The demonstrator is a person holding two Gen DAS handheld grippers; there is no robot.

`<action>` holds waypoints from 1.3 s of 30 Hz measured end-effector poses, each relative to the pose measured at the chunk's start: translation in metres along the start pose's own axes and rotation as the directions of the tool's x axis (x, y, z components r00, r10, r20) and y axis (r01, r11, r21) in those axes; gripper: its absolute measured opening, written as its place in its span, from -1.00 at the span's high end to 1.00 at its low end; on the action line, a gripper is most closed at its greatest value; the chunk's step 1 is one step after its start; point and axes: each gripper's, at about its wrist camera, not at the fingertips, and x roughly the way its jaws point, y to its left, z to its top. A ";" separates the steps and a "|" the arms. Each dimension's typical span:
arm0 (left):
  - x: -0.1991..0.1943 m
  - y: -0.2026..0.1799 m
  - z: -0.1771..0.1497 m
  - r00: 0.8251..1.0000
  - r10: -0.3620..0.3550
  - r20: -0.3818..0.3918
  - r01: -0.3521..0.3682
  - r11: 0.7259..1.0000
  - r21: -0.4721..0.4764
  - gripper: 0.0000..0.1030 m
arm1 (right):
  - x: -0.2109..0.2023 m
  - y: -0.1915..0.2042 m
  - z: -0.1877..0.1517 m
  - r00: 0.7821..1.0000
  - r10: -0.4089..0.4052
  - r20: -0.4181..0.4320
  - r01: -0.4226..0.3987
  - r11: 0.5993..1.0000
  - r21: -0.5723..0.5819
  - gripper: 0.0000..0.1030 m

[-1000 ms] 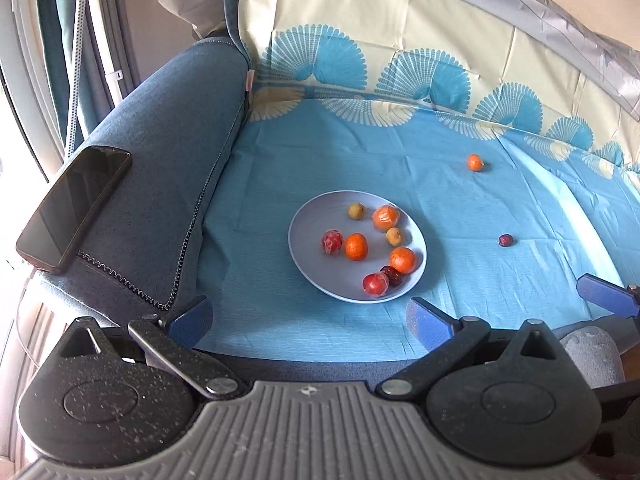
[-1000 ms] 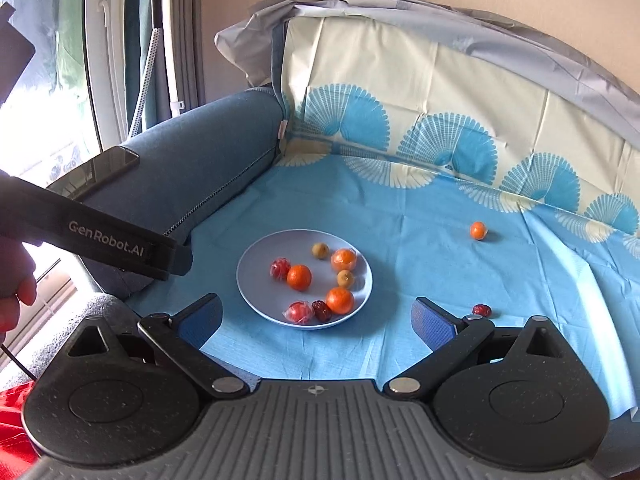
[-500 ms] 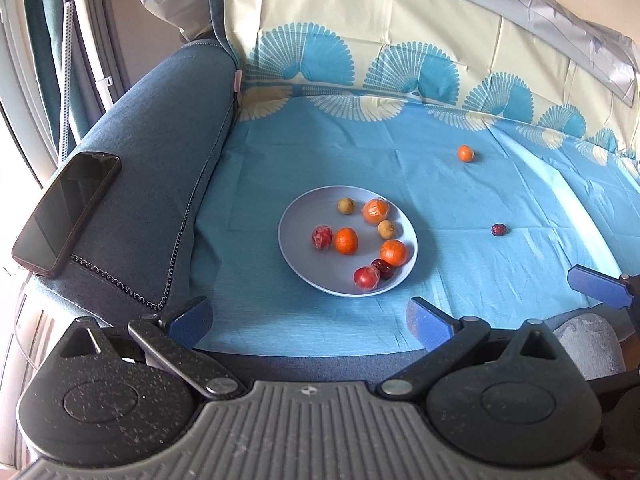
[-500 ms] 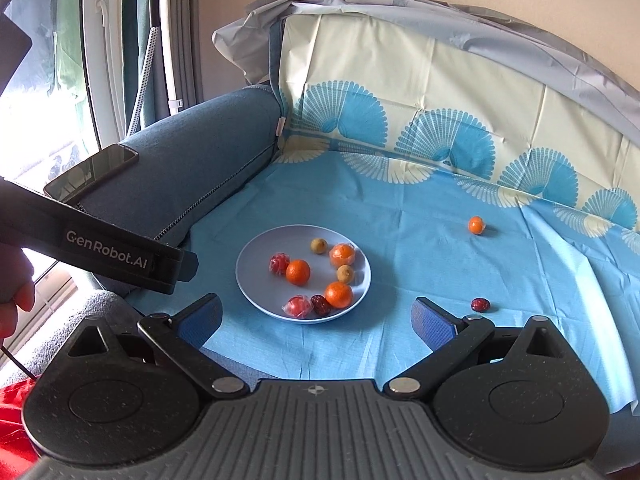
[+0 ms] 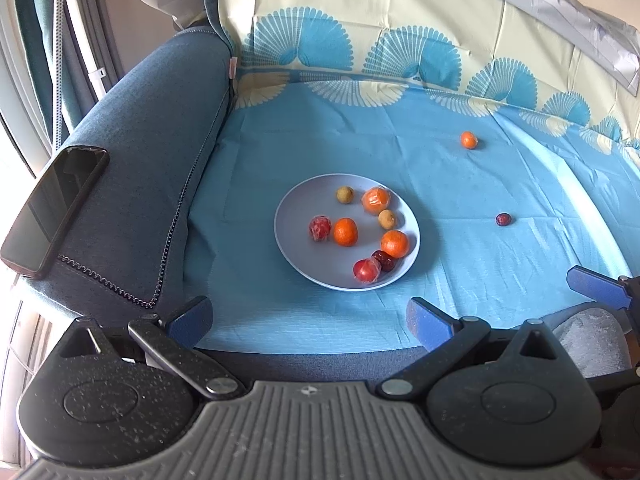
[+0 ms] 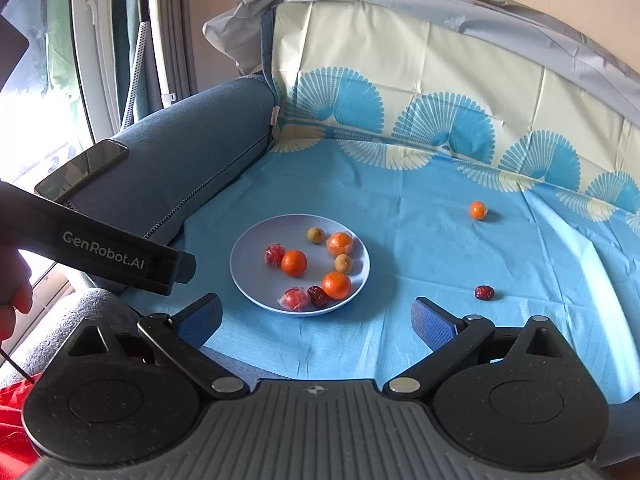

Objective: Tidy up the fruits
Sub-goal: 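Withdraw both tools from the plate, then grasp a wrapped tangerine with the left tool while the right tool grasps a red date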

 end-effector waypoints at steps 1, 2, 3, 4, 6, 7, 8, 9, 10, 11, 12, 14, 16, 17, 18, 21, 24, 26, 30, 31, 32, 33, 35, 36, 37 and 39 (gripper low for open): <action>0.002 -0.001 0.001 1.000 0.000 -0.004 0.000 1.000 0.001 -0.99 | 0.003 -0.002 -0.001 1.000 -0.003 -0.002 0.003 1.000 0.006 -0.95; 0.004 -0.001 0.001 1.000 0.000 -0.009 0.000 1.000 0.002 -0.99 | 0.006 -0.004 -0.002 1.000 -0.007 -0.004 0.007 1.000 0.012 -0.95; 0.007 -0.002 0.003 1.000 0.000 -0.018 0.000 1.000 0.003 -0.99 | 0.009 -0.008 -0.003 1.000 -0.015 -0.005 0.015 1.000 0.020 -0.95; 0.010 -0.004 0.004 1.000 -0.002 -0.029 0.002 1.000 0.004 -0.99 | 0.013 -0.012 -0.005 1.000 -0.029 -0.005 0.029 0.999 0.031 -0.95; 0.017 -0.006 0.008 0.999 -0.009 -0.048 0.009 1.000 0.005 -0.99 | 0.026 -0.025 -0.008 0.998 -0.069 -0.008 0.069 0.996 0.058 -0.95; 0.020 -0.008 0.010 0.998 -0.011 -0.057 0.011 1.000 0.006 -0.99 | 0.034 -0.034 -0.010 0.995 -0.101 -0.012 0.101 0.992 0.078 -0.95; 0.023 -0.009 0.013 0.998 -0.013 -0.066 0.013 1.000 0.007 -0.99 | 0.043 -0.044 -0.012 0.991 -0.133 -0.023 0.135 0.986 0.095 -0.95; 0.027 -0.011 0.016 0.997 -0.014 -0.074 0.014 1.000 0.009 -0.99 | 0.055 -0.055 -0.014 0.985 -0.164 -0.044 0.168 0.979 0.113 -0.95; 0.031 -0.014 0.018 0.997 -0.013 -0.082 0.014 1.000 0.012 -0.99 | 0.068 -0.068 -0.015 0.979 -0.190 -0.072 0.198 0.972 0.130 -0.95; 0.036 -0.017 0.020 0.996 -0.011 -0.089 0.012 1.000 0.017 -0.99 | 0.080 -0.081 -0.017 0.972 -0.217 -0.094 0.229 0.961 0.152 -0.95; 0.041 -0.021 0.023 0.995 -0.007 -0.097 0.009 1.000 0.023 -0.99 | 0.093 -0.095 -0.019 0.963 -0.245 -0.111 0.262 0.950 0.173 -0.95; 0.052 -0.029 0.030 0.994 0.003 -0.110 0.001 0.999 0.039 -0.99 | 0.117 -0.121 -0.022 0.945 -0.296 -0.140 0.319 0.926 0.201 -0.95; 0.063 -0.038 0.038 0.992 0.013 -0.125 -0.006 0.998 0.056 -0.99 | 0.139 -0.145 -0.027 0.932 -0.334 -0.137 0.358 0.907 0.220 -0.95; 0.070 -0.042 0.043 0.991 0.012 -0.132 -0.004 0.998 0.064 -0.99 | 0.150 -0.155 -0.028 0.928 -0.347 -0.138 0.370 0.903 0.218 -0.94; 0.076 -0.046 0.047 0.990 0.012 -0.137 -0.003 0.998 0.068 -0.99 | 0.161 -0.162 -0.029 0.925 -0.356 -0.132 0.377 0.902 0.211 -0.93; 0.095 -0.061 0.064 0.990 0.006 -0.143 0.006 0.997 0.081 -0.99 | 0.191 -0.182 -0.032 0.928 -0.356 -0.115 0.373 0.904 0.211 -0.79; 0.117 -0.081 0.086 0.991 0.001 -0.133 0.013 0.995 0.100 -0.99 | 0.217 -0.199 -0.032 0.930 -0.342 -0.133 0.364 0.903 0.229 -0.45; 0.132 -0.098 0.104 0.993 -0.008 -0.115 0.021 0.993 0.116 -0.99 | 0.230 -0.207 -0.033 0.936 -0.321 -0.145 0.349 0.903 0.250 -0.11; 0.168 -0.136 0.143 0.997 -0.043 -0.066 0.053 0.988 0.148 -0.99 | 0.236 -0.218 -0.041 0.933 -0.342 -0.116 0.361 0.898 0.252 0.35; 0.179 -0.147 0.154 0.997 -0.053 -0.053 0.060 0.986 0.155 -0.99 | 0.235 -0.223 -0.040 0.923 -0.369 -0.110 0.385 0.887 0.256 0.35; 0.190 -0.159 0.164 0.997 -0.067 -0.041 0.073 0.984 0.161 -0.99 | 0.234 -0.232 -0.039 0.909 -0.404 -0.105 0.417 0.866 0.277 0.36; 0.202 -0.172 0.174 0.996 -0.082 -0.028 0.085 0.982 0.169 -0.99 | 0.232 -0.244 -0.039 0.893 -0.437 -0.104 0.447 0.842 0.303 0.36; 0.228 -0.200 0.193 0.994 -0.109 -0.005 0.108 0.975 0.196 -0.99 | 0.228 -0.268 -0.040 0.849 -0.514 -0.123 0.520 0.772 0.365 0.36; 0.243 -0.216 0.202 0.993 -0.120 0.000 0.117 0.970 0.214 -0.99 | 0.225 -0.278 -0.042 0.826 -0.548 -0.133 0.551 0.735 0.395 0.36; 0.259 -0.232 0.210 0.992 -0.128 0.001 0.124 0.964 0.233 -0.99 | 0.223 -0.289 -0.044 0.805 -0.575 -0.144 0.575 0.699 0.425 0.36; 0.291 -0.260 0.224 0.991 -0.137 -0.003 0.133 0.955 0.267 -0.99 | 0.221 -0.302 -0.049 0.781 -0.602 -0.168 0.601 0.649 0.466 0.36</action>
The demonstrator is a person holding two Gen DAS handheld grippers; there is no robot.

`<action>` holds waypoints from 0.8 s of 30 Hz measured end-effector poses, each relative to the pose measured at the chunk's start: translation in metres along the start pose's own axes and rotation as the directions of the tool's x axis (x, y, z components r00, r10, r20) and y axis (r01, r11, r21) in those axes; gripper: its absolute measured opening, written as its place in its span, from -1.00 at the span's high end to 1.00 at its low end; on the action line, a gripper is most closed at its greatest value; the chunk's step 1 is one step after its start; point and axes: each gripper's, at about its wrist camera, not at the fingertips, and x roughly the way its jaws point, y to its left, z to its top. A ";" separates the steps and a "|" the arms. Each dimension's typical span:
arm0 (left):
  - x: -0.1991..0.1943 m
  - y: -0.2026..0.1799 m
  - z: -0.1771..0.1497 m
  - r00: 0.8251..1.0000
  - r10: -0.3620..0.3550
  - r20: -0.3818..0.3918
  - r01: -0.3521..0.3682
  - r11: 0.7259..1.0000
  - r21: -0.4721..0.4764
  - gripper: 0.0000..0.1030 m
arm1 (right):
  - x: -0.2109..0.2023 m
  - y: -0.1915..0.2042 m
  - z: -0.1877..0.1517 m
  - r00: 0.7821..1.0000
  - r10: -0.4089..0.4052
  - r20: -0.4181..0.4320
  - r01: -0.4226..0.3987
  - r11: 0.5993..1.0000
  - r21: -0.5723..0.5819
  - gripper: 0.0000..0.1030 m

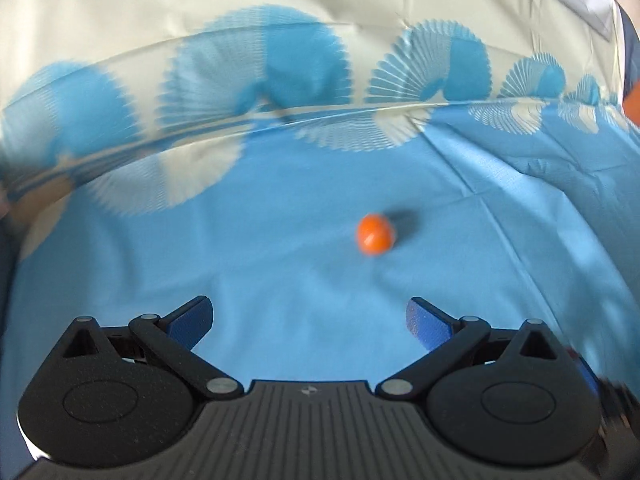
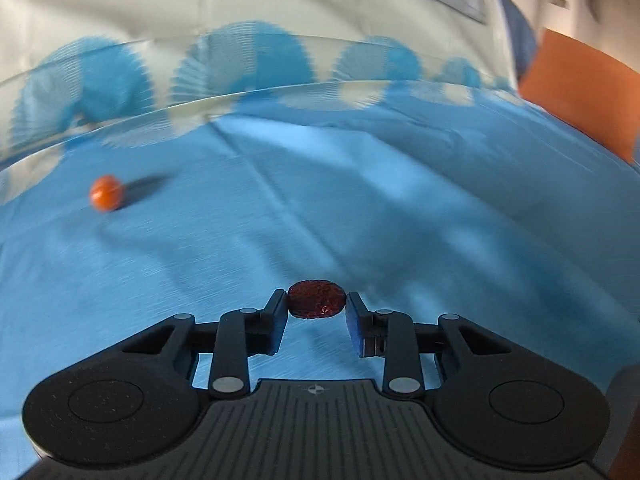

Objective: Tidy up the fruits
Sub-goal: 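Grasp a wrapped tangerine with the left tool while the right tool grasps a red date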

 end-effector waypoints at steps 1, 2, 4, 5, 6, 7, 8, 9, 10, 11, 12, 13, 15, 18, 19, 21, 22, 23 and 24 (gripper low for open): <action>0.018 -0.009 0.007 1.000 0.000 -0.010 0.000 1.000 0.018 -0.99 | 0.003 -0.003 -0.001 1.000 -0.004 -0.010 0.004 1.000 0.014 0.35; 0.037 -0.016 0.014 1.000 0.006 -0.023 -0.006 1.000 0.031 -0.99 | 0.006 -0.004 -0.001 1.000 -0.004 -0.023 0.004 1.000 0.017 0.35; 0.071 -0.027 0.025 0.998 0.023 -0.062 -0.020 0.999 0.042 -0.99 | 0.010 0.000 -0.003 0.999 0.000 -0.036 0.001 1.000 0.014 0.35; 0.082 -0.030 0.027 0.997 0.026 -0.075 -0.023 0.999 0.039 -0.99 | 0.011 0.001 -0.003 0.999 0.003 -0.039 -0.003 1.000 0.016 0.35; 0.092 -0.032 0.029 0.996 0.026 -0.084 -0.023 0.999 0.033 -0.99 | 0.011 0.002 -0.003 0.999 0.004 -0.040 -0.003 1.000 0.017 0.35; 0.100 -0.034 0.032 0.996 0.024 -0.091 -0.021 0.999 0.026 -0.99 | 0.012 0.004 -0.002 0.999 0.005 -0.041 -0.004 1.000 0.016 0.35; 0.104 -0.034 0.033 0.995 0.017 -0.097 -0.015 1.000 0.018 -0.99 | 0.012 0.004 -0.003 0.999 0.006 -0.044 -0.005 1.000 0.018 0.35; 0.108 -0.035 0.036 0.995 0.012 -0.099 -0.012 1.000 0.009 -0.99 | 0.012 0.003 -0.002 0.999 0.007 -0.047 -0.006 1.000 0.023 0.35; 0.111 -0.036 0.039 0.996 0.023 -0.087 -0.023 1.000 0.001 -0.99 | 0.012 0.003 -0.002 0.999 0.008 -0.048 -0.007 1.000 0.027 0.35; 0.109 -0.037 0.040 0.997 0.039 -0.064 -0.039 0.999 -0.004 -0.97 | 0.012 0.004 -0.001 0.999 0.007 -0.047 -0.006 1.000 0.026 0.35; 0.110 -0.039 0.042 0.998 0.047 -0.037 -0.047 0.999 -0.001 -0.60 | 0.012 0.004 -0.001 0.999 0.006 -0.047 -0.005 1.000 0.027 0.35; 0.111 -0.041 0.044 0.999 0.039 -0.038 -0.039 0.999 0.014 -0.17 | 0.012 0.005 -0.002 0.999 0.006 -0.046 -0.005 1.000 0.028 0.35; 0.114 -0.042 0.048 0.996 -0.002 -0.089 0.002 1.000 0.009 0.32 | 0.012 0.004 -0.001 0.999 0.008 -0.045 -0.006 0.999 0.033 0.35; 0.099 -0.040 0.045 0.998 -0.004 -0.056 0.005 1.000 0.013 0.32 | 0.012 0.004 -0.001 0.999 0.008 -0.041 -0.007 0.999 0.036 0.35; 0.091 -0.036 0.043 0.999 -0.010 -0.048 0.011 1.000 0.008 0.32 | 0.012 0.003 -0.001 0.999 0.012 -0.035 -0.010 0.999 0.040 0.35; 0.066 -0.030 0.036 1.000 -0.014 -0.027 0.014 1.000 0.007 0.32 | 0.010 0.002 -0.001 1.000 0.013 -0.019 -0.012 0.999 0.041 0.35; 0.051 -0.025 0.032 1.000 -0.017 -0.018 0.017 1.000 0.006 0.32 | 0.008 0.002 0.000 1.000 0.017 -0.008 -0.016 0.999 0.041 0.35; 0.035 -0.019 0.026 1.000 -0.018 -0.010 0.018 1.000 0.003 0.32 | 0.006 0.002 0.000 1.000 0.022 0.007 -0.023 0.999 0.038 0.35; 0.019 -0.014 0.020 1.000 -0.011 -0.005 0.011 1.000 0.003 0.32 | 0.004 0.003 0.000 0.999 0.027 0.024 -0.028 0.999 0.030 0.35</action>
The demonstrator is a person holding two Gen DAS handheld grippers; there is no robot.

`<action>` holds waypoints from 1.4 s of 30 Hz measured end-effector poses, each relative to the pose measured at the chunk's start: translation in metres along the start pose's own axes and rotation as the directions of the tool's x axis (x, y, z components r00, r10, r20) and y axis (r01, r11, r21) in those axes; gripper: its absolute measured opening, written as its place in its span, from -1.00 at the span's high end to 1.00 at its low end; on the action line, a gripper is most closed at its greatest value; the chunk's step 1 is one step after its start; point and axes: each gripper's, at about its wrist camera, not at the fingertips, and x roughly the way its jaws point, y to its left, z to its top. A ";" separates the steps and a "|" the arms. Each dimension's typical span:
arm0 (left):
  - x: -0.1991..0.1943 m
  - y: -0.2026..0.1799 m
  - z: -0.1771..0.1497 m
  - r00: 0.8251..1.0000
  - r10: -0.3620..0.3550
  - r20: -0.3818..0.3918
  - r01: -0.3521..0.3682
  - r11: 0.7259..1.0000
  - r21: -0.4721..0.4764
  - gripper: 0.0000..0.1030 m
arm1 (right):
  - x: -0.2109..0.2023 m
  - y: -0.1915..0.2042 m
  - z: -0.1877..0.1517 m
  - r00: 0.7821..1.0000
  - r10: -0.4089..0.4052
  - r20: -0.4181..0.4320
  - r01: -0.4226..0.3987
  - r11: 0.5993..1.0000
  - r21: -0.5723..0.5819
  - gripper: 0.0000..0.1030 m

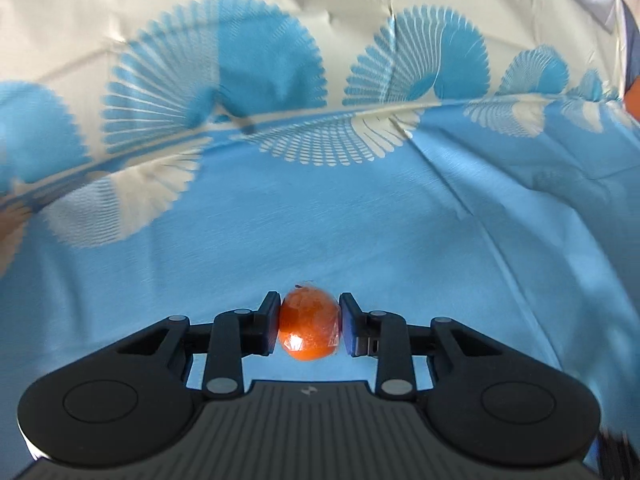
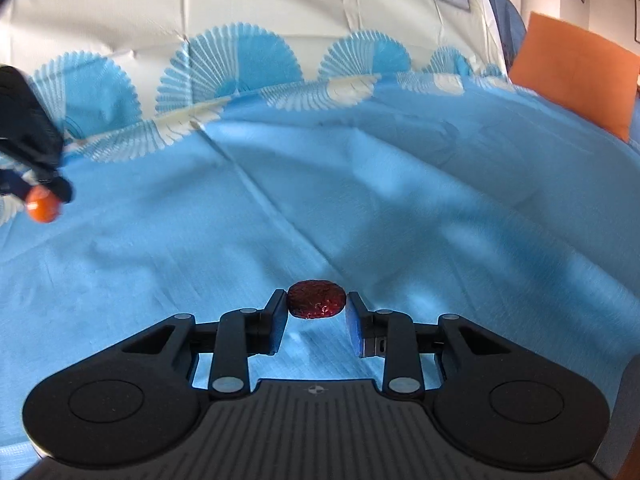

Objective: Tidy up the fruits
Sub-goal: 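Grasp a wrapped tangerine with the left tool while the right tool grasps a red date, then carry tangerine and date over the plate and open both tools to release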

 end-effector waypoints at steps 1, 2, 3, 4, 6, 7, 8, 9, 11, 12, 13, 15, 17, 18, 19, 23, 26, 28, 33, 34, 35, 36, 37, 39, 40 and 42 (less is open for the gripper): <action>-0.018 0.007 -0.008 1.000 0.007 0.001 -0.007 1.000 -0.004 0.32 | -0.004 0.001 0.000 1.000 0.006 0.022 -0.006 1.000 -0.012 0.35; -0.037 0.015 -0.015 1.000 0.010 -0.003 -0.010 1.000 -0.010 0.32 | -0.007 0.003 0.000 0.999 0.015 0.038 -0.014 1.000 -0.026 0.35; -0.056 0.023 -0.024 1.000 0.014 -0.004 -0.014 1.000 -0.021 0.32 | -0.011 0.005 0.000 0.998 0.024 0.053 -0.021 0.999 -0.046 0.36; -0.075 0.031 -0.033 1.000 0.021 -0.003 -0.021 0.999 -0.033 0.32 | -0.016 0.006 0.000 0.997 0.026 0.068 -0.022 0.997 -0.068 0.36; -0.110 0.050 -0.053 0.999 0.042 -0.002 -0.042 0.998 -0.057 0.32 | -0.029 0.010 -0.001 0.995 0.037 0.090 -0.027 0.993 -0.117 0.36; -0.128 0.059 -0.064 0.999 0.052 -0.004 -0.052 0.996 -0.074 0.32 | -0.038 0.011 -0.001 0.995 0.046 0.093 -0.033 0.990 -0.133 0.36; -0.144 0.068 -0.074 0.998 0.066 -0.012 -0.066 0.993 -0.093 0.32 | -0.048 0.012 0.000 0.994 0.059 0.095 -0.045 0.989 -0.143 0.36; -0.160 0.077 -0.085 0.997 0.077 -0.022 -0.079 0.991 -0.112 0.32 | -0.061 0.012 0.001 0.992 0.075 0.098 -0.060 0.987 -0.150 0.36; -0.187 0.093 -0.106 0.994 0.097 -0.048 -0.103 0.983 -0.151 0.32 | -0.092 0.014 0.004 0.986 0.128 0.110 -0.110 0.981 -0.159 0.36; -0.200 0.101 -0.116 0.993 0.105 -0.056 -0.113 0.979 -0.168 0.32 | -0.109 0.015 0.004 0.980 0.162 0.113 -0.142 0.975 -0.172 0.36; -0.213 0.108 -0.126 0.992 0.112 -0.061 -0.121 0.975 -0.184 0.32 | -0.128 0.016 0.004 0.974 0.199 0.109 -0.176 0.966 -0.191 0.36; -0.237 0.121 -0.145 0.990 0.124 -0.068 -0.136 0.968 -0.212 0.32 | -0.164 0.018 0.000 0.958 0.273 0.093 -0.248 0.944 -0.218 0.36; -0.260 0.133 -0.163 0.990 0.129 -0.065 -0.141 0.959 -0.245 0.32 | -0.199 0.019 -0.003 0.938 0.339 0.068 -0.313 0.917 -0.248 0.35; -0.272 0.138 -0.172 0.990 0.128 -0.064 -0.141 0.955 -0.260 0.32 | -0.217 0.020 -0.006 0.928 0.367 0.058 -0.341 0.903 -0.260 0.35; -0.283 0.143 -0.182 0.989 0.130 -0.063 -0.143 0.951 -0.275 0.32 | -0.234 0.021 -0.009 0.918 0.394 0.046 -0.368 0.890 -0.270 0.35; -0.316 0.157 -0.221 0.987 0.136 -0.085 -0.157 0.933 -0.324 0.32 | -0.290 0.026 -0.022 0.882 0.472 0.004 -0.447 0.837 -0.315 0.35; -0.331 0.168 -0.248 0.986 0.130 -0.102 -0.159 0.920 -0.359 0.32 | -0.322 0.031 -0.031 0.860 0.511 -0.016 -0.483 0.802 -0.352 0.35; -0.340 0.174 -0.262 0.986 0.131 -0.099 -0.159 0.910 -0.382 0.32 | -0.341 0.035 -0.036 0.846 0.532 -0.027 -0.501 0.779 -0.377 0.35; -0.356 0.186 -0.286 0.987 0.138 -0.087 -0.162 0.893 -0.420 0.32 | -0.369 0.043 -0.048 0.825 0.563 -0.050 -0.525 0.730 -0.436 0.35; -0.357 0.187 -0.288 0.987 0.137 -0.086 -0.161 0.891 -0.425 0.32 | -0.372 0.044 -0.049 0.822 0.567 -0.053 -0.528 0.722 -0.447 0.35; -0.358 0.188 -0.290 0.987 0.136 -0.084 -0.159 0.888 -0.431 0.32 | -0.376 0.046 -0.051 0.820 0.570 -0.054 -0.528 0.716 -0.458 0.35; -0.360 0.189 -0.292 0.988 0.134 -0.082 -0.157 0.887 -0.435 0.32 | -0.377 0.047 -0.051 0.818 0.572 -0.054 -0.528 0.710 -0.466 0.35; -0.361 0.190 -0.294 0.988 0.135 -0.080 -0.156 0.886 -0.437 0.32 | -0.380 0.049 -0.051 0.816 0.576 -0.055 -0.529 0.705 -0.473 0.35; -0.363 0.189 -0.296 0.988 0.136 -0.077 -0.155 0.885 -0.439 0.32 | -0.383 0.051 -0.052 0.813 0.580 -0.056 -0.530 0.697 -0.483 0.35; -0.363 0.189 -0.296 0.988 0.134 -0.075 -0.154 0.885 -0.439 0.32 | -0.384 0.051 -0.052 0.812 0.581 -0.058 -0.531 0.693 -0.488 0.35; -0.363 0.188 -0.297 0.989 0.130 -0.076 -0.150 0.886 -0.439 0.32 | -0.386 0.052 -0.053 0.810 0.583 -0.061 -0.532 0.687 -0.494 0.35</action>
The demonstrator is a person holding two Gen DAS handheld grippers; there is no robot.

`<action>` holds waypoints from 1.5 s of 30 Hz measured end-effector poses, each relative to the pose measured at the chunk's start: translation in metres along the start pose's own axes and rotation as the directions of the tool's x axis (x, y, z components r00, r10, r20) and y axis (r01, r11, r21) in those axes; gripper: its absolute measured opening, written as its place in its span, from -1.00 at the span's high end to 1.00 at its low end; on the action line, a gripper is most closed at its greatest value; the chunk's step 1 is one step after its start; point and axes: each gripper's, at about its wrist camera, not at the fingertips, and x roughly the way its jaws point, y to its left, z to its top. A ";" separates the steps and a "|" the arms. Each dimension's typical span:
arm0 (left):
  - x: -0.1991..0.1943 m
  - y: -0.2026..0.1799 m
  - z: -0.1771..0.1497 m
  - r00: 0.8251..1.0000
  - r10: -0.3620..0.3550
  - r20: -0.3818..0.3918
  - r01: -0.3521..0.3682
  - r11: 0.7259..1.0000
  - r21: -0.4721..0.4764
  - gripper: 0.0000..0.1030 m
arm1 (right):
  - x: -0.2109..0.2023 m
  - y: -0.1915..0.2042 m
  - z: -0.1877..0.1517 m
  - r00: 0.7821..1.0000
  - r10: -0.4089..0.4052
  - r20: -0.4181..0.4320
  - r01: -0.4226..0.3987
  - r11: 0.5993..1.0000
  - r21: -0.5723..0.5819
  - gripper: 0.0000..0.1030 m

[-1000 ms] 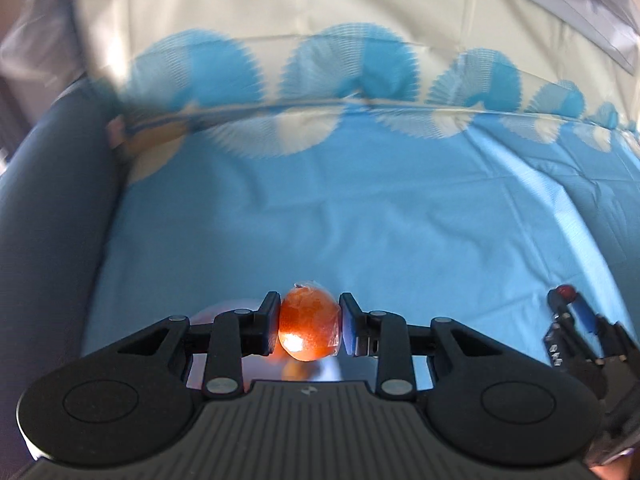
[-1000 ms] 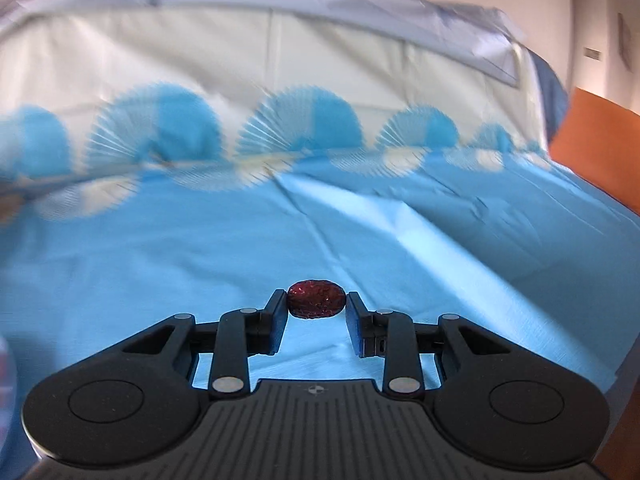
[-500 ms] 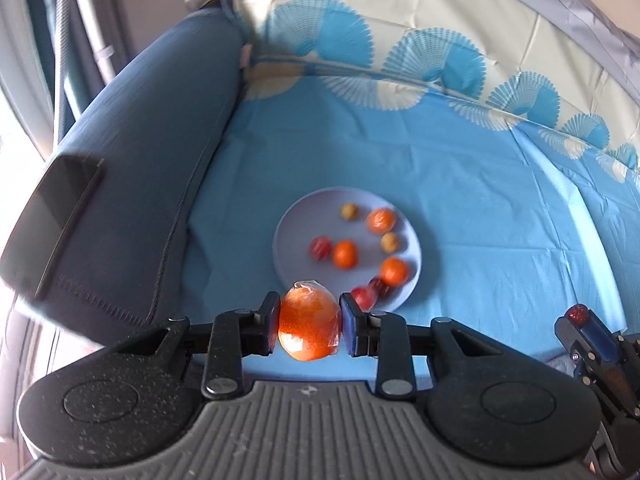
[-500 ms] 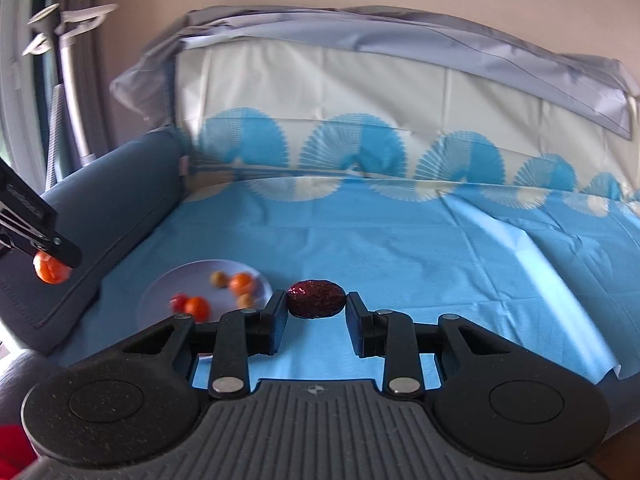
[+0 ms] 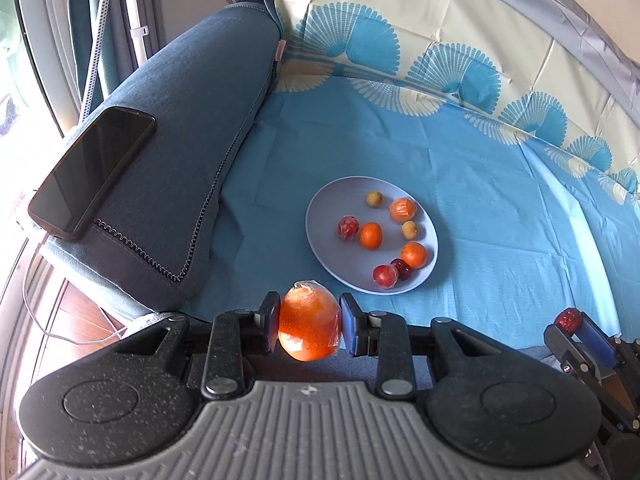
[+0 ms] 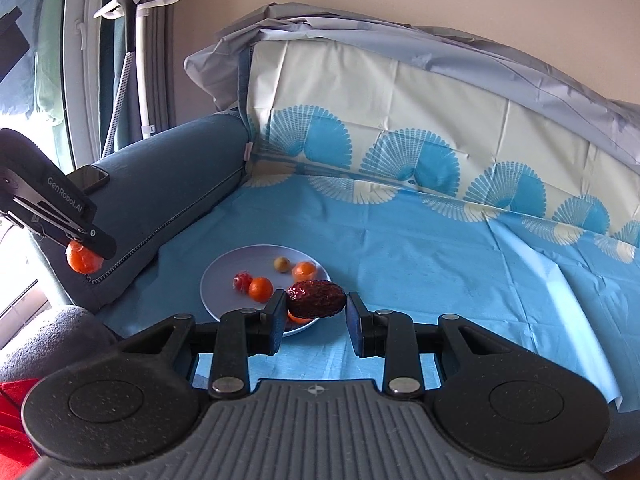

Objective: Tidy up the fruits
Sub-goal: 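Carry tangerine and date over the plate and open both tools to release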

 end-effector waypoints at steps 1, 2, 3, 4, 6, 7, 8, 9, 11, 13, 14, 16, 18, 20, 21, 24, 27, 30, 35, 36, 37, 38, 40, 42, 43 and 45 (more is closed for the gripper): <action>0.000 -0.001 0.000 1.000 -0.002 0.000 0.002 1.000 0.002 0.32 | 0.000 0.001 0.000 1.000 0.001 -0.001 -0.001 1.000 -0.004 0.35; 0.000 -0.001 -0.001 1.000 -0.004 0.000 0.004 1.000 0.004 0.32 | 0.000 0.001 0.000 1.000 0.001 -0.002 -0.001 1.000 -0.008 0.35; 0.000 -0.001 0.000 1.000 -0.006 0.001 0.006 1.000 0.005 0.32 | 0.000 0.002 0.000 1.000 0.001 -0.003 -0.001 1.000 -0.010 0.35; 0.000 -0.001 0.000 1.000 -0.007 0.002 0.007 1.000 0.006 0.32 | 0.000 0.003 0.001 1.000 0.003 -0.005 -0.003 1.000 -0.013 0.35; 0.001 -0.002 -0.001 1.000 -0.008 0.003 0.008 1.000 0.007 0.32 | 0.001 0.003 0.001 1.000 0.003 -0.010 -0.003 1.000 -0.015 0.35; 0.001 -0.002 -0.001 1.000 -0.009 0.003 0.009 1.000 0.007 0.32 | 0.002 0.003 0.002 1.000 0.003 -0.013 -0.004 1.000 -0.016 0.35; 0.001 -0.002 -0.001 1.000 -0.007 0.004 0.007 1.000 0.008 0.32 | 0.003 0.003 0.001 1.000 0.004 -0.016 -0.004 1.000 -0.016 0.35; 0.002 -0.002 0.000 1.000 -0.005 0.005 0.005 1.000 0.011 0.32 | 0.003 0.003 0.001 1.000 0.005 -0.019 -0.005 1.000 -0.015 0.35; 0.003 -0.003 0.000 1.000 0.001 0.005 -0.001 1.000 0.015 0.32 | 0.005 0.003 0.001 1.000 0.008 -0.026 -0.008 1.000 -0.015 0.35; 0.004 -0.003 -0.001 1.000 0.001 0.003 -0.001 1.000 0.016 0.32 | 0.007 0.004 0.001 0.999 0.008 -0.031 -0.008 1.000 -0.014 0.35; 0.004 -0.003 0.000 1.000 0.000 0.002 0.000 1.000 0.015 0.32 | 0.007 0.004 0.001 0.999 0.008 -0.034 -0.008 1.000 -0.014 0.35; 0.006 -0.004 0.000 1.000 -0.001 0.001 0.001 1.000 0.015 0.32 | 0.010 0.004 0.001 0.999 0.009 -0.039 -0.009 1.000 -0.016 0.35; 0.006 -0.004 0.000 1.000 -0.001 0.001 0.001 1.000 0.016 0.32 | 0.011 0.005 0.001 0.999 0.010 -0.044 -0.010 1.000 -0.018 0.35; 0.007 -0.004 0.000 1.000 -0.002 0.001 0.002 1.000 0.016 0.32 | 0.013 0.005 0.001 0.999 0.010 -0.048 -0.011 1.000 -0.021 0.35; 0.008 -0.005 0.001 1.000 -0.002 -0.001 0.002 1.000 0.018 0.32 | 0.014 0.005 0.002 0.999 0.011 -0.050 -0.012 1.000 -0.021 0.35; 0.011 -0.006 0.003 1.000 -0.004 -0.005 0.004 1.000 0.022 0.32 | 0.017 0.005 0.001 0.998 0.012 -0.058 -0.013 1.000 -0.021 0.35; 0.014 -0.007 0.005 1.000 -0.006 -0.009 0.006 1.000 0.026 0.32 | 0.020 0.003 0.001 0.998 0.014 -0.065 -0.016 1.000 -0.019 0.35; 0.016 -0.007 0.006 1.000 -0.007 -0.012 0.007 0.999 0.032 0.32 | 0.023 0.004 0.001 0.997 0.017 -0.071 -0.018 1.000 -0.018 0.35; 0.017 -0.007 0.007 1.000 -0.005 -0.013 0.005 0.999 0.032 0.32 | 0.027 0.004 0.003 0.997 0.021 -0.075 -0.022 1.000 -0.019 0.35; 0.018 -0.007 0.007 1.000 -0.005 -0.014 0.005 0.999 0.033 0.32 | 0.027 0.004 0.003 0.997 0.021 -0.076 -0.023 1.000 -0.020 0.35; 0.018 -0.007 0.007 1.000 -0.005 -0.014 0.005 0.999 0.033 0.32 | 0.027 0.004 0.002 0.997 0.021 -0.077 -0.023 1.000 -0.020 0.35; 0.018 -0.007 0.007 1.000 -0.004 -0.015 0.005 0.999 0.034 0.32 | 0.027 0.004 0.002 0.997 0.020 -0.077 -0.022 1.000 -0.019 0.35; 0.020 -0.007 0.007 1.000 -0.006 -0.017 0.006 0.999 0.034 0.32 | 0.027 0.004 0.002 0.997 0.019 -0.079 -0.021 1.000 -0.018 0.35; 0.021 -0.006 0.007 1.000 -0.008 -0.019 0.008 0.999 0.034 0.32 | 0.027 0.003 0.002 0.997 0.018 -0.081 -0.020 1.000 -0.018 0.35; 0.021 -0.006 0.007 1.000 -0.009 -0.020 0.010 0.999 0.034 0.32 | 0.027 0.004 0.002 0.997 0.018 -0.082 -0.019 1.000 -0.019 0.35; 0.022 -0.005 0.007 1.000 -0.012 -0.022 0.012 0.999 0.034 0.32 | 0.028 0.004 0.002 0.996 0.018 -0.084 -0.020 1.000 -0.020 0.35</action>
